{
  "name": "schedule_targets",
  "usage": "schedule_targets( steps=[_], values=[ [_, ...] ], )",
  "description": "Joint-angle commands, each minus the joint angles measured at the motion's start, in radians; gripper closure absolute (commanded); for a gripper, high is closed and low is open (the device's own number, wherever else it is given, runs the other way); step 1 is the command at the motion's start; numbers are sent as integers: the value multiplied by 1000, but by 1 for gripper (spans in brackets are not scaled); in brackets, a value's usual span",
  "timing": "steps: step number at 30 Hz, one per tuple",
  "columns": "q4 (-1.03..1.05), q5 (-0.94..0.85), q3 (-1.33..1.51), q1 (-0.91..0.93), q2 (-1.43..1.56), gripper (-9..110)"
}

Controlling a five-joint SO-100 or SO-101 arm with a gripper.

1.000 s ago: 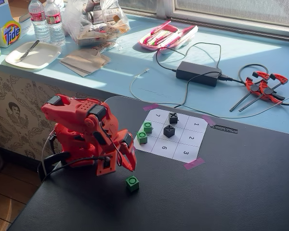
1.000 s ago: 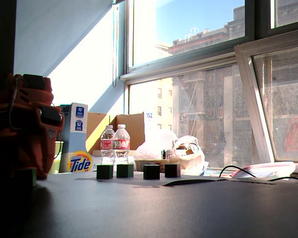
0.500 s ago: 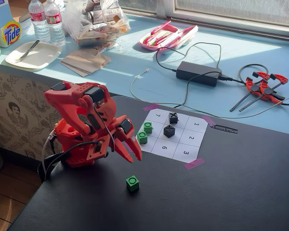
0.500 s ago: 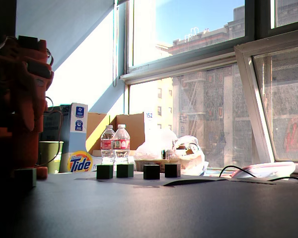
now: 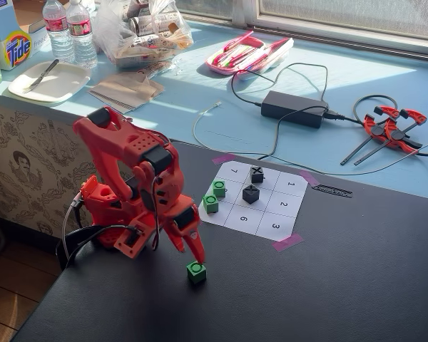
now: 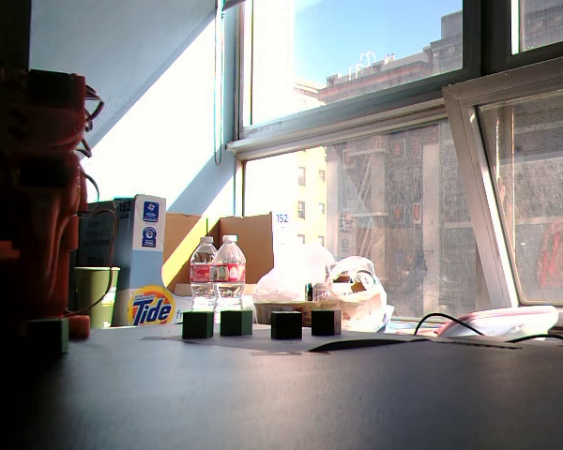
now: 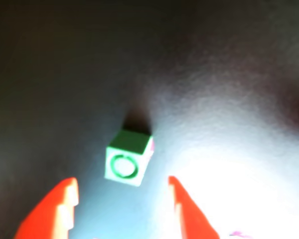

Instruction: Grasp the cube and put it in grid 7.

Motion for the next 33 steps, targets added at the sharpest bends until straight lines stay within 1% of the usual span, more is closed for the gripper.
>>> schedule_targets(
  steps=[1, 8, 13, 22, 25, 27, 30, 33],
  values=[
    [-40, 15, -57, 43, -86, 73],
    [-146, -32, -51, 60, -199, 74],
    [-202, -55, -44, 25, -215, 75],
    [-233, 5, -43, -86, -262, 77],
    [-250, 8, -41, -94, -276, 81],
    [-249, 14, -51, -87, -291, 86],
    [-178, 6, -141, -83, -365, 95],
    [-75, -41, -273, -67, -423, 101]
  ],
)
